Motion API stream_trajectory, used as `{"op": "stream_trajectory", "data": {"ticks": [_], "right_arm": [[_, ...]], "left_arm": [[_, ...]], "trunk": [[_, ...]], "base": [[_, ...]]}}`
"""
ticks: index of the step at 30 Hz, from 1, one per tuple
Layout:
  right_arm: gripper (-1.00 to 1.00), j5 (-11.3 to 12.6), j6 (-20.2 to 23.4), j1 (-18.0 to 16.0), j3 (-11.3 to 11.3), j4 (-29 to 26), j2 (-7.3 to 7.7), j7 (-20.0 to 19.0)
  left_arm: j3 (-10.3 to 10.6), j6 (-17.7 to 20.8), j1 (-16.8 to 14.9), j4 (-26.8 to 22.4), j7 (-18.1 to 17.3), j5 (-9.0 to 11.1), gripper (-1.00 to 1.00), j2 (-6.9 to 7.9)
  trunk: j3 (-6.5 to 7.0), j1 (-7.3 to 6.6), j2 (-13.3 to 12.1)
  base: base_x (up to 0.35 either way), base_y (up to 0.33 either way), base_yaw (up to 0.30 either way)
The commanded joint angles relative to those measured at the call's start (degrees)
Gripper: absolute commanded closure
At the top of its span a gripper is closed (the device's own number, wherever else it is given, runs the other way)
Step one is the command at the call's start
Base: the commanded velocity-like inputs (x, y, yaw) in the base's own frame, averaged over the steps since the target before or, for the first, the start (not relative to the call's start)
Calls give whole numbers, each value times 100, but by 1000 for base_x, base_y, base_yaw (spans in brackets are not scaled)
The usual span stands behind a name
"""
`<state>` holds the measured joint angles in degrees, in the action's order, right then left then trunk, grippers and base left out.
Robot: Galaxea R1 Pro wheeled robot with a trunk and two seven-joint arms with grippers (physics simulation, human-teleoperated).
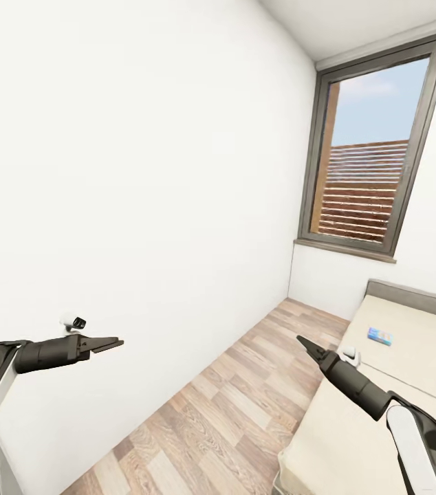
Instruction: Put all the toys in the child's room - the three board games (two on the bed and one on the table), the two jigsaw puzzles on the table, and the tennis ball on the table - inside the toy box on the table in the child's room.
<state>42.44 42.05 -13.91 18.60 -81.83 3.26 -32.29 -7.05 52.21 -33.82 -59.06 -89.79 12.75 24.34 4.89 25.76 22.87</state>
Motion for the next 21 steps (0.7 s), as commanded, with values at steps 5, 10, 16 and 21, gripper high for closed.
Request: {"op": "stream_trajectory", "data": {"ticks": [5,10,16,21], "right_arm": [[-100,0,9,-5,51,-7,-26,25],[-100,10,5,-5,69,-8,-29,-9],[-100,17,5,-4,73,-8,-19,-23],[-100,19,5,-3,73,-8,-14,-22]], "left_arm": [[1,61,-1,0,-21,-1,-100,1],[1,61,-2,0,-21,-1,-100,1],[1,61,-2,0,-21,-1,-100,1],[1,61,-1,0,-21,-1,-100,1]], "trunk": [[-3,2,4],[-3,2,4],[-3,2,4],[-3,2,4]], "base": [[0,0,-20],[0,0,-3],[0,0,0],[0,0,0]]}}
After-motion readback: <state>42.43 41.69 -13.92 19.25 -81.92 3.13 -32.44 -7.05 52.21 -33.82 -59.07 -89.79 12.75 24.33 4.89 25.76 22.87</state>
